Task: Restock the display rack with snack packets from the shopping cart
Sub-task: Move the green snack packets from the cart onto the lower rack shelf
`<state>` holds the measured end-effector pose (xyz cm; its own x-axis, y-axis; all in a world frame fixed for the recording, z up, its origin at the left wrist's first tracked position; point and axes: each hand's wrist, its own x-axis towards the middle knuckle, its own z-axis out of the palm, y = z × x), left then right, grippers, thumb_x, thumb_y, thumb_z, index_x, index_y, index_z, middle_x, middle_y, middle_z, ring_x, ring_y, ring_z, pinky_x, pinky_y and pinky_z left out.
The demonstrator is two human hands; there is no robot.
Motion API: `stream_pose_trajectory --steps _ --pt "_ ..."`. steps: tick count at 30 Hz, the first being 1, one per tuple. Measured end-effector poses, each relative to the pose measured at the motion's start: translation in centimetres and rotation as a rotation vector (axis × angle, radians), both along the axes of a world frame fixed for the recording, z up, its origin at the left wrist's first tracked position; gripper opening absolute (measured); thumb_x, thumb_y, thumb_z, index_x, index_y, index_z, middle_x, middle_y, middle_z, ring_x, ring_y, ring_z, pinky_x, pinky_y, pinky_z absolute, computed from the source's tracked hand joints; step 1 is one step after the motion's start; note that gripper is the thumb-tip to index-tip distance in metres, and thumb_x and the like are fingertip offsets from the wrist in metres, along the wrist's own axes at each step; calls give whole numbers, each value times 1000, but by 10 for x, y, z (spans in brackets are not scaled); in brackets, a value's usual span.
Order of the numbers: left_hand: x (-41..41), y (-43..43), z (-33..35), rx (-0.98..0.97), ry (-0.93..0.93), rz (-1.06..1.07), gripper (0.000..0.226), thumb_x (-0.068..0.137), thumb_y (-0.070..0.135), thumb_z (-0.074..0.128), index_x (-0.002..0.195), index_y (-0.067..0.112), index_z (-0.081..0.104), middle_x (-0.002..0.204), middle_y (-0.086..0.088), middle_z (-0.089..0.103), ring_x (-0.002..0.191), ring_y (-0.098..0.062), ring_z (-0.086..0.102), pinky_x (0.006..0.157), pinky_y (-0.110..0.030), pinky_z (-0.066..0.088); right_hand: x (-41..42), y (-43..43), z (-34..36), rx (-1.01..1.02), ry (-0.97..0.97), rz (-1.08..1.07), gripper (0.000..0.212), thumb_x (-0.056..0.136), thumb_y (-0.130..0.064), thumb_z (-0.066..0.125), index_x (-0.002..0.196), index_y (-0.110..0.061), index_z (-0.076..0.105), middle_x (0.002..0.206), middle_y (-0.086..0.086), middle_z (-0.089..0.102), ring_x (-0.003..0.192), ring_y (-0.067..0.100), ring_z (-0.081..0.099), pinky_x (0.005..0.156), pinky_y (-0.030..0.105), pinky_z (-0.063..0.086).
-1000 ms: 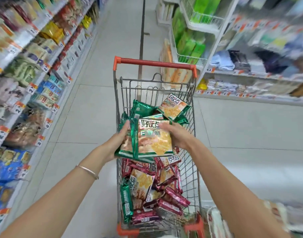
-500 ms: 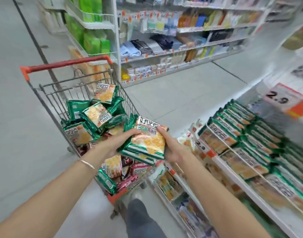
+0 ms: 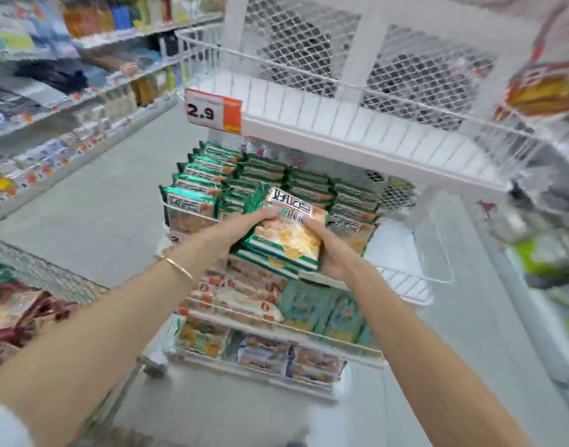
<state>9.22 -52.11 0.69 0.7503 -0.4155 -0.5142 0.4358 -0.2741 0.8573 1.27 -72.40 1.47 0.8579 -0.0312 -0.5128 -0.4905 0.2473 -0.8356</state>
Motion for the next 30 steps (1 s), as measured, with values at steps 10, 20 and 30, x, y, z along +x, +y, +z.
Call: stream_pose_trajectory --steps 10,20,30 --pt "24 -206 18 230 -293 -173 90 81 66 67 151 17 38 148 1 45 137 -26 43 106 -33 34 8 -186 -10 -148 -158 -178 37 84 -28 77 114 -15 59 94 0 77 91 21 72 96 46 54" --pt "28 -202 -16 479 -481 -384 132 61 35 94 156 47 4 166 6 14 148 -22 26 120 -41 26 -1 -204 -82 -537 -423 78 97 66 6 88 138 -31 35 134 4 59 120 16 62 95 41 56" --pt "36 -201 -23 622 -596 -584 111 67 88 47 158 42 2 168 9 -3 154 -22 6 123 -54 12 10 -203 -59 -451 -94 80 72 93 -69 42 152 -40 12 152 -3 42 122 26 60 109 55 40"
